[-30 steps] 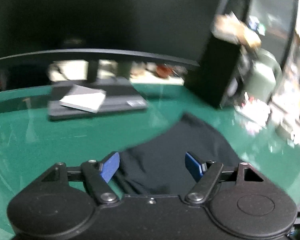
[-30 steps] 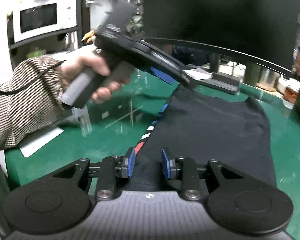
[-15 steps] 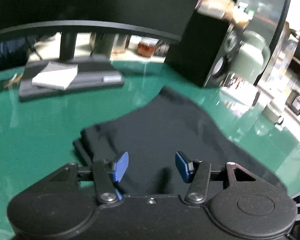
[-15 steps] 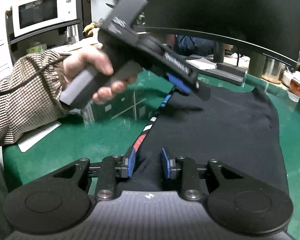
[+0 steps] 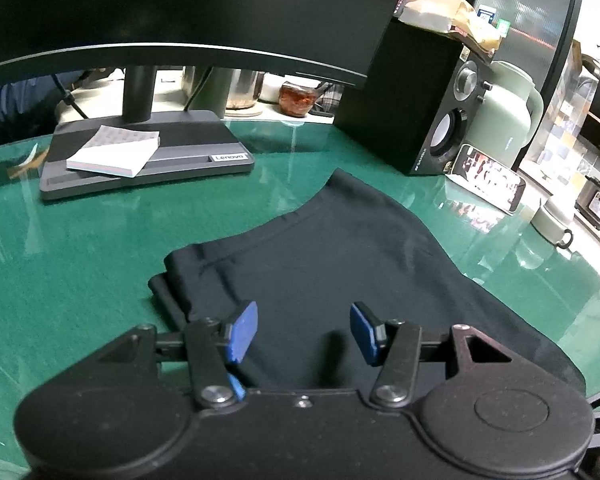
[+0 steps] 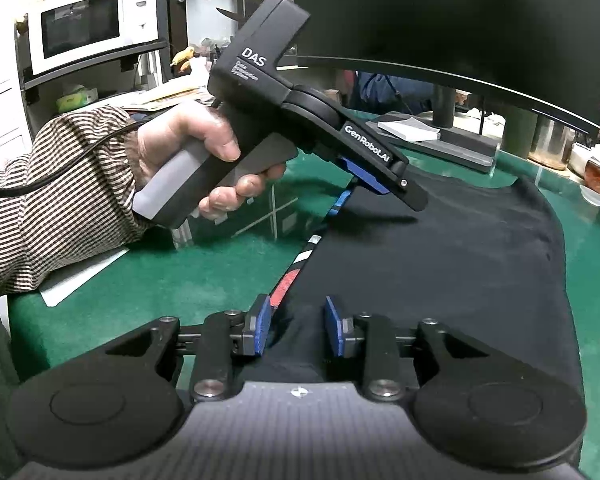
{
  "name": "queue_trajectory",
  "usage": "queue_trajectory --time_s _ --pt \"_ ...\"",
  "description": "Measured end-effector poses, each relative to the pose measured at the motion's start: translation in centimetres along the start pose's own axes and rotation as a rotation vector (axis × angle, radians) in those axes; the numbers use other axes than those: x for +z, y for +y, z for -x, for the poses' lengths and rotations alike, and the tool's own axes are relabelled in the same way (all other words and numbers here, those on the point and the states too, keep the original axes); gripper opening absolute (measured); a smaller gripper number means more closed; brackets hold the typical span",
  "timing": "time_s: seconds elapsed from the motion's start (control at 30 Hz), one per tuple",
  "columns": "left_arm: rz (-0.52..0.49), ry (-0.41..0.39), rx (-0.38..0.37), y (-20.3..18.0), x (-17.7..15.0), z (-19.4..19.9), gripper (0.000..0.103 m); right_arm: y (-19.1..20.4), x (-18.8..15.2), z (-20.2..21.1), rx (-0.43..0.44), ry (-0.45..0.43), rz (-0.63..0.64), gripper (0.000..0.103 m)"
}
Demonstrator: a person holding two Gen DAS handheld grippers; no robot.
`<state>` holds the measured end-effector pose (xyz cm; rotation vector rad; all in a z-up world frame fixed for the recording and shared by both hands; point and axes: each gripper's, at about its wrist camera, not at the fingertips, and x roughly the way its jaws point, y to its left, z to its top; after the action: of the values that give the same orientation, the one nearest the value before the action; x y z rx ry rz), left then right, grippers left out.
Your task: Fold clothes
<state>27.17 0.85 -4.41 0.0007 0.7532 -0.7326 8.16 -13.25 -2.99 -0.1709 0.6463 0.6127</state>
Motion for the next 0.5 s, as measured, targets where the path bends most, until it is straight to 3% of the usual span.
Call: queue_trajectory --time_s 0.5 --pt "-0.028 -0.011 0.048 -0.3 0.33 -0.44 0.051 -0.05 -0.11 0.35 0.004 -0.009 -0.016 0.03"
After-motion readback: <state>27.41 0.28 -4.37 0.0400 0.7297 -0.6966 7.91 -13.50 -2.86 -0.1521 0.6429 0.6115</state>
